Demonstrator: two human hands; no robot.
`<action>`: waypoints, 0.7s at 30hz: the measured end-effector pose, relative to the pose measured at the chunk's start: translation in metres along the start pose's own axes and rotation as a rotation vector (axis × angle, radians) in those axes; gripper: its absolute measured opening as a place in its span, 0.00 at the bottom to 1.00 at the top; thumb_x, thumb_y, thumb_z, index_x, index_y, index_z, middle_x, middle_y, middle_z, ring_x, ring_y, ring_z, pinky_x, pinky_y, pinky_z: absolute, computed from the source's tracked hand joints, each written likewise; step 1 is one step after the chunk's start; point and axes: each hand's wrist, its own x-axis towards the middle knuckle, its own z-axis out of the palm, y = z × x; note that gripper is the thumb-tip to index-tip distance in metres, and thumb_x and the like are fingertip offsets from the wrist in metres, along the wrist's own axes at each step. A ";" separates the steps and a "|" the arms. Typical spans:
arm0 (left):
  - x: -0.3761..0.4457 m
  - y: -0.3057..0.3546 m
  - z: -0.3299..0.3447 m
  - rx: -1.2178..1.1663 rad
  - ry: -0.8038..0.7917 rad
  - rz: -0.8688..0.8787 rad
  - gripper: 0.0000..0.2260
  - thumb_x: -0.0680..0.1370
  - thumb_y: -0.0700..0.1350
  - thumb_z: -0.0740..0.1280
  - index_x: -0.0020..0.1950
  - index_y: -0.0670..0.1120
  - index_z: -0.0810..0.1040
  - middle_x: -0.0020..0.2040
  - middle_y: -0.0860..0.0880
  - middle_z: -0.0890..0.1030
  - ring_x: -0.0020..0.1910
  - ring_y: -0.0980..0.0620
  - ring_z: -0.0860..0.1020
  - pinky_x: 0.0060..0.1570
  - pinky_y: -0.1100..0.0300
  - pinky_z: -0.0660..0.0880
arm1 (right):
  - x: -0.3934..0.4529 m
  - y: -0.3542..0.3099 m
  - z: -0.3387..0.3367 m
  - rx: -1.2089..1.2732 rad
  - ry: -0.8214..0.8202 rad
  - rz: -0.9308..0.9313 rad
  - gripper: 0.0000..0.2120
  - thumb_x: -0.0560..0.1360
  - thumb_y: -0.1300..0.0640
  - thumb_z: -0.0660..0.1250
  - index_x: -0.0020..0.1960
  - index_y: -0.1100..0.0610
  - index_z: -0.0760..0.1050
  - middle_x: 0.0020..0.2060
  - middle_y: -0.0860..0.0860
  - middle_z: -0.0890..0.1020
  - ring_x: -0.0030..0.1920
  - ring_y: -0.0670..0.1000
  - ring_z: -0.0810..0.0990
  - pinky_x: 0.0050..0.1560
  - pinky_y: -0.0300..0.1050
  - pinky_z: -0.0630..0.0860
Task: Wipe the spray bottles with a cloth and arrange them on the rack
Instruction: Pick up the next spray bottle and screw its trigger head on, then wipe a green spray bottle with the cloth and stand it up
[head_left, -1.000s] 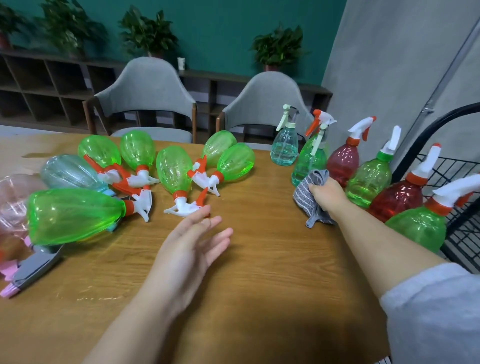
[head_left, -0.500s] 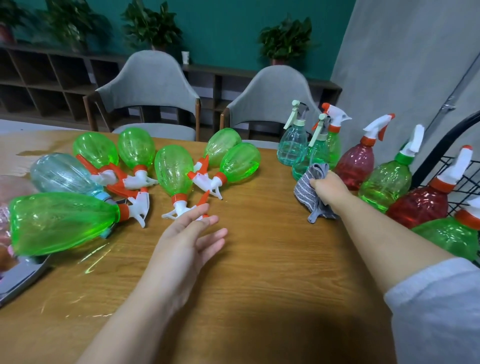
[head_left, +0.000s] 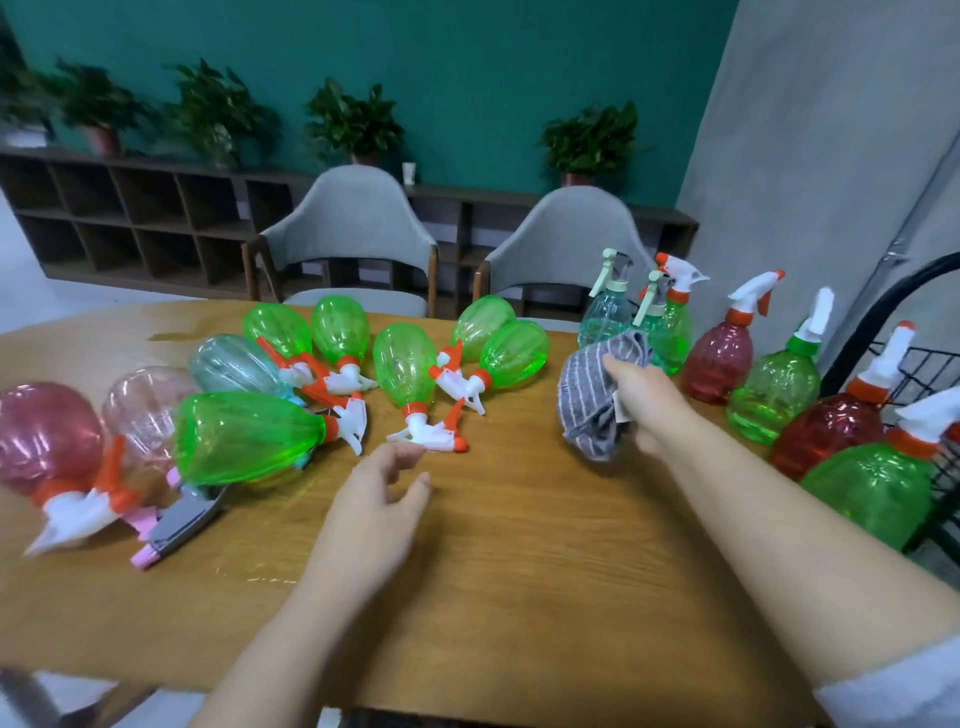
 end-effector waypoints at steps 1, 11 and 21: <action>-0.004 -0.003 -0.005 0.119 0.000 0.045 0.09 0.79 0.42 0.68 0.58 0.51 0.77 0.55 0.53 0.79 0.49 0.58 0.75 0.46 0.69 0.66 | -0.009 0.001 0.006 0.045 -0.036 0.027 0.13 0.77 0.50 0.64 0.52 0.59 0.76 0.48 0.57 0.84 0.49 0.58 0.83 0.59 0.56 0.76; -0.015 -0.027 -0.055 0.423 0.211 0.133 0.24 0.74 0.44 0.73 0.69 0.48 0.72 0.77 0.45 0.62 0.78 0.44 0.51 0.75 0.47 0.50 | -0.103 -0.004 0.066 0.418 -0.289 0.231 0.09 0.81 0.59 0.60 0.55 0.64 0.74 0.53 0.61 0.82 0.47 0.57 0.81 0.51 0.54 0.75; 0.015 -0.033 -0.106 0.570 0.269 -0.046 0.42 0.73 0.46 0.75 0.79 0.52 0.53 0.81 0.47 0.41 0.79 0.45 0.38 0.75 0.41 0.45 | -0.149 -0.003 0.106 0.457 -0.410 0.324 0.10 0.80 0.58 0.60 0.53 0.65 0.75 0.45 0.61 0.83 0.46 0.59 0.81 0.49 0.56 0.75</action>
